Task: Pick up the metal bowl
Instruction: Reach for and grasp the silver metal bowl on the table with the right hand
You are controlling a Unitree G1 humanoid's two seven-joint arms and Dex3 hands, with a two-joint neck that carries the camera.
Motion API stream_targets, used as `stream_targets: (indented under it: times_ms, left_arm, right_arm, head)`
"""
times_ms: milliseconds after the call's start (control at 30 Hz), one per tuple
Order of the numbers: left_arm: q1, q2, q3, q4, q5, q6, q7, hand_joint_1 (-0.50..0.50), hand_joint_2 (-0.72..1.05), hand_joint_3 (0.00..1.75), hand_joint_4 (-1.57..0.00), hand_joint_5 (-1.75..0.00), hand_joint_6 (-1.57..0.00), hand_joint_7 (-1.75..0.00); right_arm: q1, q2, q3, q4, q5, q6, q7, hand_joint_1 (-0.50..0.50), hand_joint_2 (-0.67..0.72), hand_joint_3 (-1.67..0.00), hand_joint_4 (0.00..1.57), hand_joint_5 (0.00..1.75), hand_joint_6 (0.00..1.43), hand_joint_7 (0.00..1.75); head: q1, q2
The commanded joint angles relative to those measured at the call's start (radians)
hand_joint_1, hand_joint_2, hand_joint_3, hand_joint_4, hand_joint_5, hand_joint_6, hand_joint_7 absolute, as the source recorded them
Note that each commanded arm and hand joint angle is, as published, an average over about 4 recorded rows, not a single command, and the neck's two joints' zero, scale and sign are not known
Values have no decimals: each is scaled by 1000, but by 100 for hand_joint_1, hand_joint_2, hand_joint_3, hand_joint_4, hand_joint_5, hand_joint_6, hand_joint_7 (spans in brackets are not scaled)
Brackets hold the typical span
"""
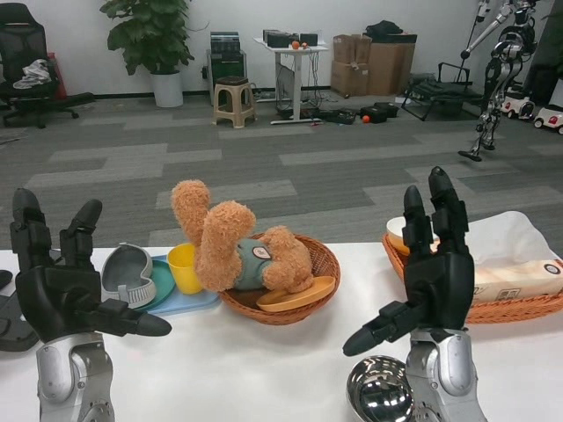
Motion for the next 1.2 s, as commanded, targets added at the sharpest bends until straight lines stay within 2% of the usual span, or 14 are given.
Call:
stream_targets:
  times_ms: [33,67,167,267,367,467,533,600,633,700,833,1033,1133,1200]
  left_arm:
    - [10,-3,6,1,-6,-8,5,-50,-55,0,-60,-92,0,0]
    - [10,-2,6,2,-6,-8,5,-50,-55,0,-60,-92,0,0]
    - [10,-1,5,6,-7,-7,5,-50,-55,0,-60,-92,0,0]
    - [9,1,7,8,-7,-7,6,-50,-55,0,-60,-92,0,0]
    - [9,2,8,10,-7,-7,7,-50,-55,0,-60,-92,0,0]
    - [6,4,6,19,-8,-7,7,-50,-55,0,-60,-92,0,0]
    - [0,7,3,26,-8,-7,7,-50,-55,0,-60,-92,0,0]
    - [-5,10,-1,32,-9,-7,6,-50,-55,0,-60,-92,0,0]
    - [-7,11,-2,35,-9,-7,6,-50,-55,0,-60,-92,0,0]
    - [-9,13,-4,38,-11,-7,5,-50,-55,0,-60,-92,0,0]
    - [-11,17,-7,42,-12,-7,6,-50,-55,0,-60,-92,0,0]
    - [-11,19,-9,42,-12,-7,7,-50,-55,0,-60,-92,0,0]
    - [-13,18,-8,42,-11,-7,7,-50,-55,0,-60,-92,0,0]
    - [-14,18,-7,43,-10,-7,7,-50,-55,0,-60,-92,0,0]
  right_arm:
    - [-16,-13,-13,-1,-17,14,11,-24,72,0,0,0,0,28]
    - [-16,-20,-15,-8,-25,30,21,-27,72,0,0,0,0,28]
    - [-11,-56,-52,-79,-89,148,64,-35,72,0,0,0,0,31]
    - [16,-114,-134,-228,-226,368,139,-38,72,0,0,0,0,35]
    - [42,-135,-193,-331,-307,510,197,-38,72,0,0,0,0,40]
    - [75,-104,-271,-445,-398,666,304,-38,72,0,0,0,0,42]
    - [99,-54,-344,-538,-500,780,406,-38,72,0,0,0,0,42]
    - [116,-19,-391,-604,-575,848,472,-39,72,0,0,0,0,42]
    - [125,-12,-404,-629,-603,872,489,-40,72,0,0,0,0,42]
    - [147,-28,-407,-677,-653,915,496,-42,72,0,0,0,0,45]
    - [191,-43,-404,-751,-833,978,535,-42,72,0,0,0,0,49]
    - [239,-41,-332,-758,-1155,963,559,-42,72,0,0,0,0,49]
    - [240,-46,-280,-739,-1256,958,561,-42,72,0,0,0,0,54]
    - [243,-46,-261,-691,-1260,938,552,-42,72,0,0,0,0,56]
  head:
    - [-8,-18]
    - [-8,-27]
    - [-14,-63]
    - [-26,-93]
    - [-47,-123]
    - [-73,-152]
    - [-98,-171]
    - [-129,-192]
    - [-145,-201]
    - [-163,-212]
    - [-195,-237]
    - [-213,-254]
    - [-221,-254]
    - [-227,-257]
